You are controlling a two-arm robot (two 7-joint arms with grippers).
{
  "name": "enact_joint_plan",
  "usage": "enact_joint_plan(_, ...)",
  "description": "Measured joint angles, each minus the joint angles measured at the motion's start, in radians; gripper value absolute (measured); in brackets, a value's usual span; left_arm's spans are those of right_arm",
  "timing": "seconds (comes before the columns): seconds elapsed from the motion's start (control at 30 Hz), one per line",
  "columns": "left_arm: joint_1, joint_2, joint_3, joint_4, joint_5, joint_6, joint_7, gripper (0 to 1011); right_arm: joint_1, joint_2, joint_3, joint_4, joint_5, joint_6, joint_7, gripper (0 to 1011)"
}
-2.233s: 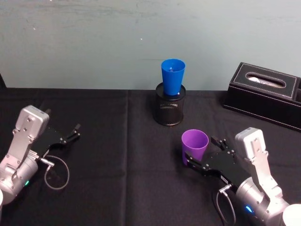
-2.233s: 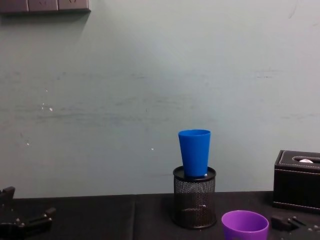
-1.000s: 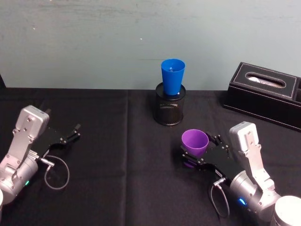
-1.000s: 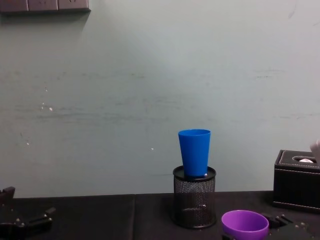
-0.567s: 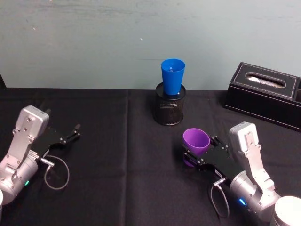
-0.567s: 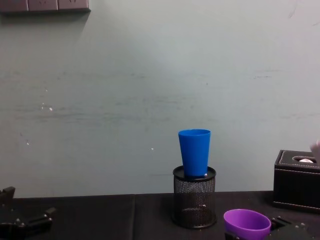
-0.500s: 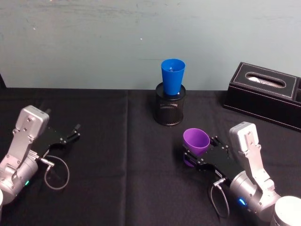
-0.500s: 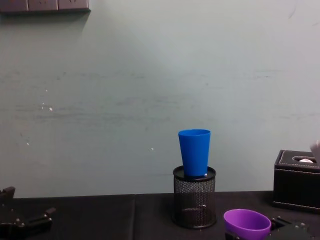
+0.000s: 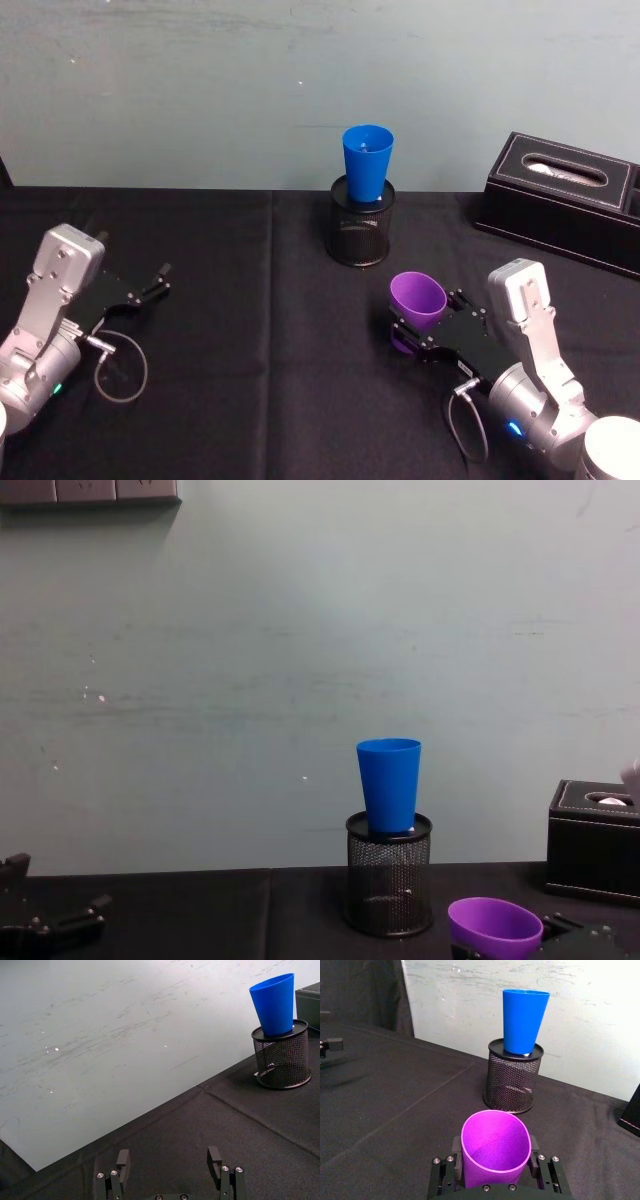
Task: Pick up one cup with a gripper and tap it against the other cup.
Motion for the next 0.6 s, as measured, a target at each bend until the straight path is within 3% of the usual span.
enact_joint_plan(0.6, 0.000, 0.000, 0.000, 0.000, 0.000, 0.000, 0.000, 1011, -0.001, -0.004, 0.015, -0.002, -0.009, -0.021, 0.023, 746)
